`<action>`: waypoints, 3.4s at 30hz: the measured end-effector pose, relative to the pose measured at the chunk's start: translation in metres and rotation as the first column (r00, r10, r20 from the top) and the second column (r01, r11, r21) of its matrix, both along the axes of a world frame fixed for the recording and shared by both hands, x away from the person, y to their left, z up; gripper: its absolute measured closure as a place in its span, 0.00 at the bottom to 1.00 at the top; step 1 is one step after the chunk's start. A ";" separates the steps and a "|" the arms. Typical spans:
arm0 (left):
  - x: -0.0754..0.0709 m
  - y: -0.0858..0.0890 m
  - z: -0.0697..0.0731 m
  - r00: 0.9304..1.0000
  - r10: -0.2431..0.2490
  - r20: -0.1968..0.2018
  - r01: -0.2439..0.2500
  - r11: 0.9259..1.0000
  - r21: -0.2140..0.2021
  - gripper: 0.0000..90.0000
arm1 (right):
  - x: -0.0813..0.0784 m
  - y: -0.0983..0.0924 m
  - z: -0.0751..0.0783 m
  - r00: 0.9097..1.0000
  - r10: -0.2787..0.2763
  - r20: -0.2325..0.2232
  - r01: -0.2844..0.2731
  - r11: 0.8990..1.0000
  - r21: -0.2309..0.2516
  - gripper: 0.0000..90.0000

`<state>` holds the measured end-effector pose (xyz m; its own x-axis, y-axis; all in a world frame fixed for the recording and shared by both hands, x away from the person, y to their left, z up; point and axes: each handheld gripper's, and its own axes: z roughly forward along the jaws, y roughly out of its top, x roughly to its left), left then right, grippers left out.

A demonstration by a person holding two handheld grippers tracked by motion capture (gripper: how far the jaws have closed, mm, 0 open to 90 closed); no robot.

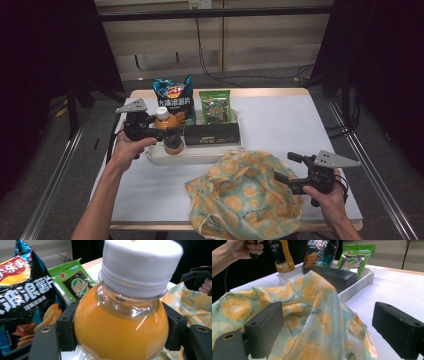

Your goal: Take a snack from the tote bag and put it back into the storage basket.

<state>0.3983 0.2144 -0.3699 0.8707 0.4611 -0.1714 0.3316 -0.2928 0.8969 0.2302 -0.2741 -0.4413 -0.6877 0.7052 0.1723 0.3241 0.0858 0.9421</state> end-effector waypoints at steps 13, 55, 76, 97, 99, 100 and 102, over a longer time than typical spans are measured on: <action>0.014 0.012 -0.009 1.000 0.023 -0.003 -0.023 0.999 0.049 0.34 | -0.003 -0.001 0.000 1.000 -0.001 0.007 0.001 1.000 -0.001 0.11; 0.025 0.004 -0.045 1.000 0.031 0.001 -0.030 0.980 0.196 0.30 | -0.004 0.003 0.000 1.000 -0.005 -0.008 0.005 1.000 -0.019 0.05; 0.008 -0.006 -0.046 0.980 0.201 0.016 -0.200 0.957 0.212 0.33 | -0.002 0.006 -0.002 1.000 0.012 -0.019 -0.013 0.999 -0.031 0.05; 0.036 0.005 -0.049 1.000 -0.012 0.011 0.010 0.983 0.181 0.33 | 0.000 0.006 -0.003 1.000 0.014 -0.025 -0.015 0.999 -0.030 0.05; 0.037 0.005 -0.050 1.000 -0.015 0.007 0.014 0.985 0.170 0.33 | 0.000 0.006 -0.003 1.000 0.017 -0.023 -0.018 0.999 -0.031 0.05; 0.037 0.006 -0.050 1.000 -0.014 0.004 0.013 0.985 0.172 0.33 | 0.000 0.007 -0.003 1.000 0.019 -0.023 -0.019 0.999 -0.032 0.05; 0.037 0.006 -0.050 1.000 -0.006 0.003 0.006 0.986 0.169 0.33 | 0.000 0.007 -0.003 1.000 0.018 -0.025 -0.019 0.999 -0.030 0.05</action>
